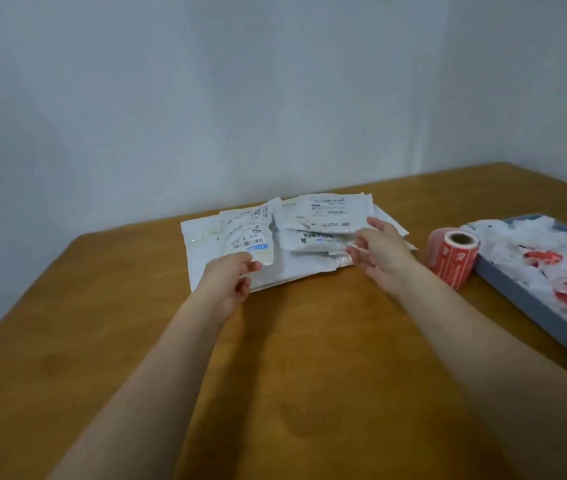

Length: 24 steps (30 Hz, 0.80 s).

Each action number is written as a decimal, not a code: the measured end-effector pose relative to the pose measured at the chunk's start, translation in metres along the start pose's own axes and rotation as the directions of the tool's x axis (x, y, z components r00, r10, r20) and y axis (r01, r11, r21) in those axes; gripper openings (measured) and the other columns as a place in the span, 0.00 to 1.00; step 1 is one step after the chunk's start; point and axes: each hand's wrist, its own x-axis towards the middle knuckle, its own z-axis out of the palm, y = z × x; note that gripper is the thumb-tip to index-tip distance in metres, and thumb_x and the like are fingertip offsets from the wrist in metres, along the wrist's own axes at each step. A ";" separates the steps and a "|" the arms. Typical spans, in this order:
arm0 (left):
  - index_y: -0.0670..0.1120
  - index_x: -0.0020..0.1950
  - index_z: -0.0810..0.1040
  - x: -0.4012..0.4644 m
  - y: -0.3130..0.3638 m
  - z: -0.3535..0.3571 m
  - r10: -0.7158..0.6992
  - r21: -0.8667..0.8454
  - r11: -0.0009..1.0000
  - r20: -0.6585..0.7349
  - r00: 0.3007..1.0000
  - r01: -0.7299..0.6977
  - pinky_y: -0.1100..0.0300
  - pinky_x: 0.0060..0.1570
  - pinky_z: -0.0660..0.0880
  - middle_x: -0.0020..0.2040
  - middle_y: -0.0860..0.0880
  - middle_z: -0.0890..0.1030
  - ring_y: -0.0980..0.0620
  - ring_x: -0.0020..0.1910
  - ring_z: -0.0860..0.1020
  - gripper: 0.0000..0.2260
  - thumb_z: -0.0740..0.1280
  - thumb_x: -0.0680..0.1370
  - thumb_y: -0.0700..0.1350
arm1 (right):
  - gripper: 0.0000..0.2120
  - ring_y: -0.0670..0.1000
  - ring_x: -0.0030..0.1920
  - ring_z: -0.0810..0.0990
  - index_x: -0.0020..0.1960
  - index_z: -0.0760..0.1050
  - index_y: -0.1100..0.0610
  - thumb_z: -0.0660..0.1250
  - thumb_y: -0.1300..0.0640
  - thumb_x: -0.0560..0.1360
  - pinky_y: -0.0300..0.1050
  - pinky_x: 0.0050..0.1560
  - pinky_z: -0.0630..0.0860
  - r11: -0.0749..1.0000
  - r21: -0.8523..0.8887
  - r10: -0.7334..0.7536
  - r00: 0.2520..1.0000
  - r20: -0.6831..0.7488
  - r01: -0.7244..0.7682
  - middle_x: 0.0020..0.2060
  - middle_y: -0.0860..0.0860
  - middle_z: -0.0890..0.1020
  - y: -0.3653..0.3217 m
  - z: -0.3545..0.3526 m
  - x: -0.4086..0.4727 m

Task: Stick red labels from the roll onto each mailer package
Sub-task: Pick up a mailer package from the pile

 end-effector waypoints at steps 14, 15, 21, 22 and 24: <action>0.43 0.62 0.73 -0.025 -0.001 -0.006 -0.025 -0.017 1.000 0.023 0.999 0.026 0.68 0.22 0.67 0.40 0.48 0.82 0.55 0.29 0.67 0.12 0.65 0.79 0.41 | 0.12 0.50 0.54 0.83 0.60 0.77 0.57 0.66 0.63 0.77 0.41 0.53 0.78 0.983 0.153 -0.102 0.995 0.004 0.100 0.56 0.53 0.81 -0.007 -0.015 -0.027; 0.43 0.63 0.72 -0.032 -0.001 -0.007 -0.019 -0.029 0.999 0.034 0.999 0.020 0.67 0.23 0.69 0.41 0.47 0.83 0.54 0.29 0.68 0.13 0.65 0.79 0.42 | 0.12 0.50 0.53 0.83 0.59 0.78 0.57 0.67 0.63 0.77 0.41 0.54 0.79 0.983 0.155 -0.102 0.995 0.021 0.098 0.57 0.53 0.81 -0.008 -0.018 -0.034; 0.39 0.65 0.70 -0.072 -0.008 -0.006 -0.010 -0.066 0.998 0.208 0.978 0.024 0.58 0.41 0.79 0.53 0.42 0.83 0.45 0.44 0.82 0.21 0.62 0.81 0.53 | 0.12 0.52 0.49 0.85 0.56 0.80 0.61 0.71 0.61 0.73 0.41 0.48 0.77 0.984 0.167 -0.089 0.989 0.115 0.069 0.52 0.52 0.82 -0.021 -0.042 -0.074; 0.39 0.65 0.70 -0.078 -0.010 -0.006 -0.015 -0.077 0.996 0.244 0.970 0.034 0.55 0.46 0.80 0.54 0.42 0.83 0.44 0.48 0.83 0.23 0.62 0.80 0.56 | 0.11 0.53 0.49 0.85 0.55 0.80 0.61 0.71 0.61 0.73 0.41 0.47 0.76 0.983 0.169 -0.092 0.987 0.134 0.069 0.50 0.52 0.83 -0.022 -0.047 -0.081; 0.39 0.64 0.70 -0.088 -0.012 -0.007 -0.016 -0.130 0.990 0.305 0.952 0.058 0.51 0.52 0.79 0.55 0.41 0.83 0.43 0.52 0.83 0.27 0.60 0.79 0.61 | 0.11 0.52 0.49 0.85 0.55 0.81 0.61 0.69 0.60 0.74 0.41 0.47 0.75 0.984 0.165 -0.101 0.979 0.179 0.071 0.48 0.51 0.84 -0.022 -0.057 -0.094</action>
